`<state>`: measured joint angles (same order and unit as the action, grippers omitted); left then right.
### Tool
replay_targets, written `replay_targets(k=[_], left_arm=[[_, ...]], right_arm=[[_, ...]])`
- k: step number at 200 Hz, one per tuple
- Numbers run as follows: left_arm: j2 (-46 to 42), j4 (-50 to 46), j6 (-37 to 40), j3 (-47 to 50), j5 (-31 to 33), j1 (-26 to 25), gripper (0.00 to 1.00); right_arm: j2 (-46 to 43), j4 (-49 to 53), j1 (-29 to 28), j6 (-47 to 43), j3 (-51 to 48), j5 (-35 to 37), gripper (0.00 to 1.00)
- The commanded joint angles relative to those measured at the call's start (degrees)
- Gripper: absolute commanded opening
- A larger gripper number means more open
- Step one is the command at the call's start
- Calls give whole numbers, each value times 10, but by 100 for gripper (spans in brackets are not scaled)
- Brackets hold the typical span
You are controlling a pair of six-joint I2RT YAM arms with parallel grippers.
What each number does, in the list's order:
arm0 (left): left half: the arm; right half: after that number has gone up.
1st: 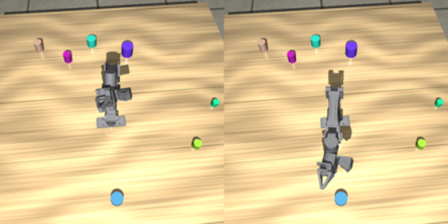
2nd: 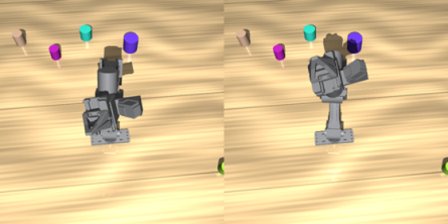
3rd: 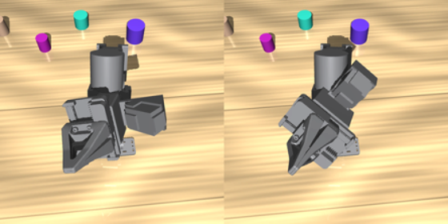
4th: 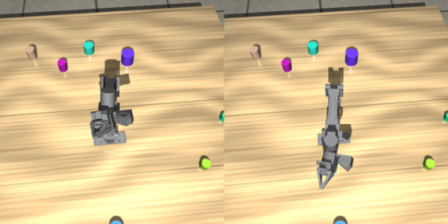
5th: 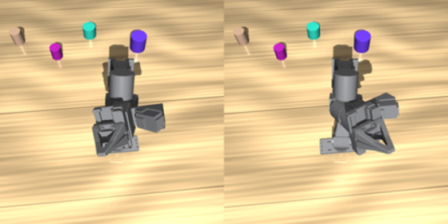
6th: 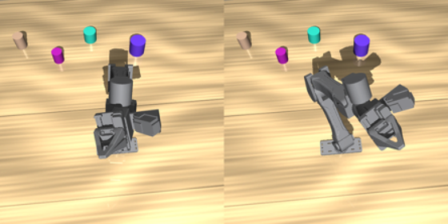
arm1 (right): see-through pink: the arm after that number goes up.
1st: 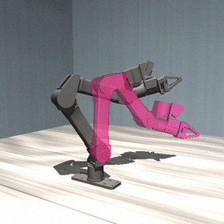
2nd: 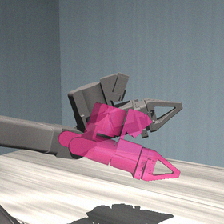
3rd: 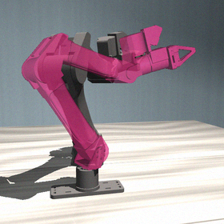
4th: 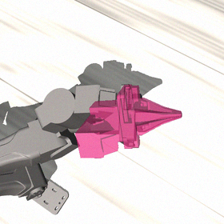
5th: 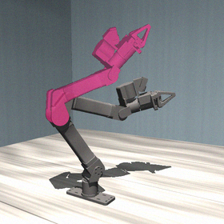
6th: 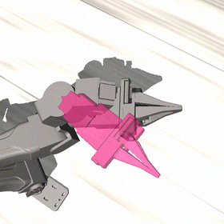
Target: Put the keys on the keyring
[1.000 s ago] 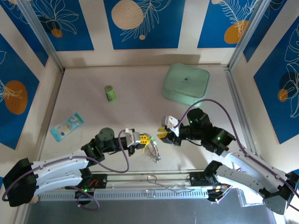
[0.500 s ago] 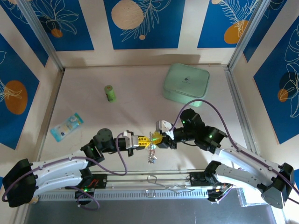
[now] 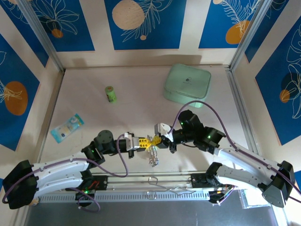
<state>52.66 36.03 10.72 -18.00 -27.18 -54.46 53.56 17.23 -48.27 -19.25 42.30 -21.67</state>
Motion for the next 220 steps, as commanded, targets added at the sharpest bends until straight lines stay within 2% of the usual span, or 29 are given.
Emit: replay_targets(k=[1, 5, 19, 29, 52, 79, 135, 181, 192, 206, 220], left_arm=[[-3, 65, -3, -4, -9, -1, 0], [-4, 62, -4, -3, -3, -1, 1], [-10, 35, -5, -7, 22, -1, 17], [-16, -5, 3, -14, 38, -1, 22], [-19, -109, 25, -42, 62, -1, 23], [-7, -155, 34, -62, 68, -1, 20], [20, -131, 32, -77, 49, -1, 12], [17, -106, 21, -75, 21, -1, 4], [16, -95, 17, -71, 13, -1, 0], [15, -79, 9, -64, 9, -1, 0], [16, -64, 0, -57, 8, -1, 0]], right_arm=[[6, 5, -2, -13, 13, 0, 0], [7, 9, -2, -15, 17, 4, 0], [6, 29, -2, -29, 31, 21, 0], [8, 48, -2, -42, 44, 33, 0], [23, 106, -4, -72, 83, 51, 0], [39, 168, -23, -109, 118, 86, 0], [86, 228, -72, -154, 172, 160, 0], [95, 217, -77, -148, 176, 160, 0], [91, 209, -72, -142, 169, 155, 0], [77, 189, -59, -127, 155, 143, 0], [58, 160, -37, -101, 133, 117, 22]])
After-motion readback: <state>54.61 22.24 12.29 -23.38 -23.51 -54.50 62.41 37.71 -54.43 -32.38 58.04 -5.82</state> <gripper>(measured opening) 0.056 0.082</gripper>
